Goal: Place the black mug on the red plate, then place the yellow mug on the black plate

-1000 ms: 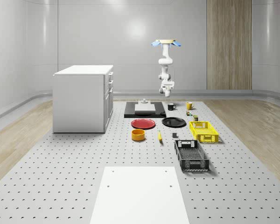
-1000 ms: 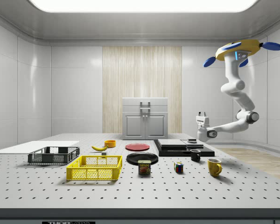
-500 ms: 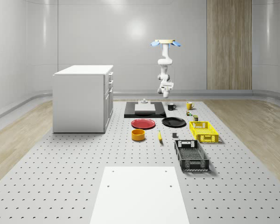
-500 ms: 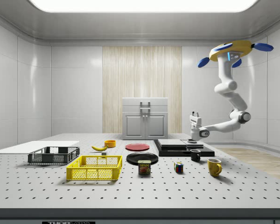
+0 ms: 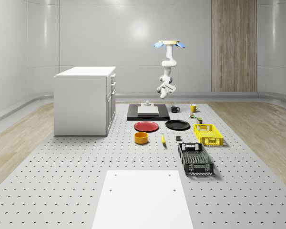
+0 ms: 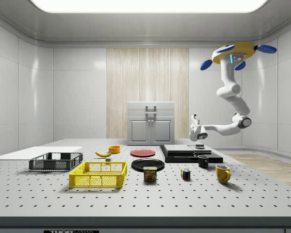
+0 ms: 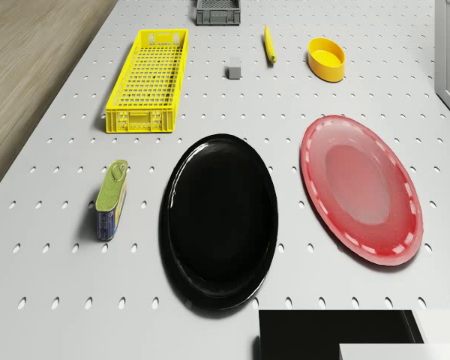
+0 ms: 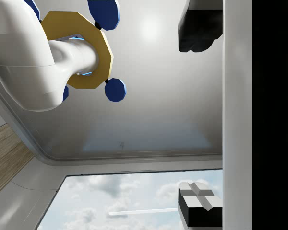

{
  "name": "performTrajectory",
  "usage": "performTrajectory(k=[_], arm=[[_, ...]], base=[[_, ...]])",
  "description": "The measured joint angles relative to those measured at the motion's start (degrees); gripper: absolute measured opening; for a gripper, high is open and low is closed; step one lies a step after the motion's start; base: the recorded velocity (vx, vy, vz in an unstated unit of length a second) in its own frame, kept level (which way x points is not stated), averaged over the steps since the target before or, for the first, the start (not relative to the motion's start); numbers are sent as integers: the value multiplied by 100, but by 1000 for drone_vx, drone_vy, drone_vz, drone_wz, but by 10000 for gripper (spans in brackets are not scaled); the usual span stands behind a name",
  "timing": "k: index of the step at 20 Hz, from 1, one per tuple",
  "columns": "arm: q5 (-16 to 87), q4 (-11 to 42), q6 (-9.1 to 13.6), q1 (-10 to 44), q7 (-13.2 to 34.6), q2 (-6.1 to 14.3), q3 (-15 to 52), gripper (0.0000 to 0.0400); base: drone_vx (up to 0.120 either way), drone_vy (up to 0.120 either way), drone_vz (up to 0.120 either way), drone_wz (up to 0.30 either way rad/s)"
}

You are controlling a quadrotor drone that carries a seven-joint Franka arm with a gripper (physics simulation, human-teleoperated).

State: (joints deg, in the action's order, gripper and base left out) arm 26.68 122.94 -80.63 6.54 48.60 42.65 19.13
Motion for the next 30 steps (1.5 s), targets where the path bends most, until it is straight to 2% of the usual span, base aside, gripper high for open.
performTrajectory(k=[3, 7, 10, 13, 17, 20, 24, 30], arm=[[1488, 626, -75, 359, 287, 143, 970, 400], [4026, 2025, -99, 1109, 1005, 451, 2429, 400], [5855, 3061, 117, 1931, 1760, 699, 3355, 400], [7189, 3725, 508, 2866, 2494, 927, 4038, 400], [8151, 4118, 997, 3911, 3212, 1203, 4617, 400], [8478, 4229, 1225, 4436, 3555, 1381, 4875, 400], [8656, 4283, 1364, 4863, 3838, 1576, 5082, 400], [8689, 4299, 1365, 5182, 4063, 1810, 5251, 400]], base=[[120, 0, -67, 0], [10, 0, -120, 0], [0, 0, -120, 0], [0, 0, -120, 0], [-70, 0, -120, 0], [-120, 0, -120, 0], [-90, 0, -120, 0], [-13, 0, -120, 0]])
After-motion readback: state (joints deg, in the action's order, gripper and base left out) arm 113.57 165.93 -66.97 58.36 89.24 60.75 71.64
